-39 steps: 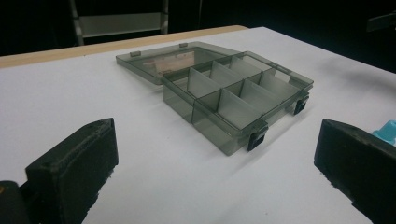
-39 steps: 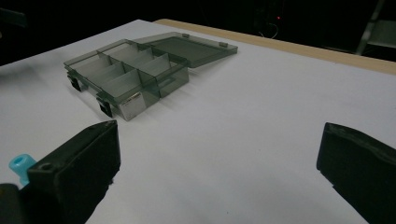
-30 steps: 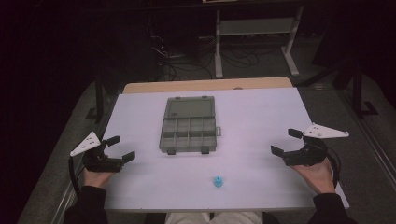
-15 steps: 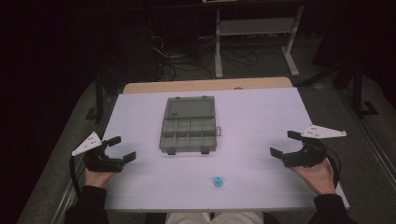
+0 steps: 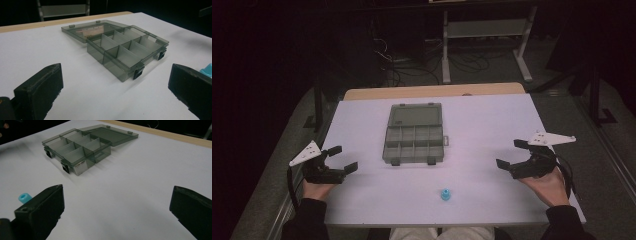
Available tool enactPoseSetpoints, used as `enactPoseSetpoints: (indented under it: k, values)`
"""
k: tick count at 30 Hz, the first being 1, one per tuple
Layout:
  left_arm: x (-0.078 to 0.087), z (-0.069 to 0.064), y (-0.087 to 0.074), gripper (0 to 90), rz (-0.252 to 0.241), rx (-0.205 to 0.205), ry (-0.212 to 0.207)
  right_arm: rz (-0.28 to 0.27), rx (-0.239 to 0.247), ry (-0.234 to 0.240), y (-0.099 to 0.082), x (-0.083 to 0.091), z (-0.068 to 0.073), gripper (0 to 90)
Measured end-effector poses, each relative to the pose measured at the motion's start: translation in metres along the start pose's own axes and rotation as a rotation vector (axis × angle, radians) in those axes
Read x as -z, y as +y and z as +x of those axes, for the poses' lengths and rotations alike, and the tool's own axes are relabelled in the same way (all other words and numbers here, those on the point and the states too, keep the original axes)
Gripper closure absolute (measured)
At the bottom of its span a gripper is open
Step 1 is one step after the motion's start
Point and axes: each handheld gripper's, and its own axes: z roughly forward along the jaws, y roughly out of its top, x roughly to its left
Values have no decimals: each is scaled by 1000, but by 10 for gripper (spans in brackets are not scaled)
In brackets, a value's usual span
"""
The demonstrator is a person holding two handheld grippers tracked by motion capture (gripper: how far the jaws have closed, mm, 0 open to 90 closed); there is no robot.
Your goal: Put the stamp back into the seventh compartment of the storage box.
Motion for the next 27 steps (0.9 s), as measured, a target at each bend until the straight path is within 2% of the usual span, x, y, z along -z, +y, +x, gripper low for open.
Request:
enactPoseSetpoints:
  k: [12,27]
  values:
    - [-1,-1,0,0,2,3,0,54,65,48,16,-12,15,0]
    - [-2,-1,0,0,11,-3,-3,101,102,93,24,-25,26,0]
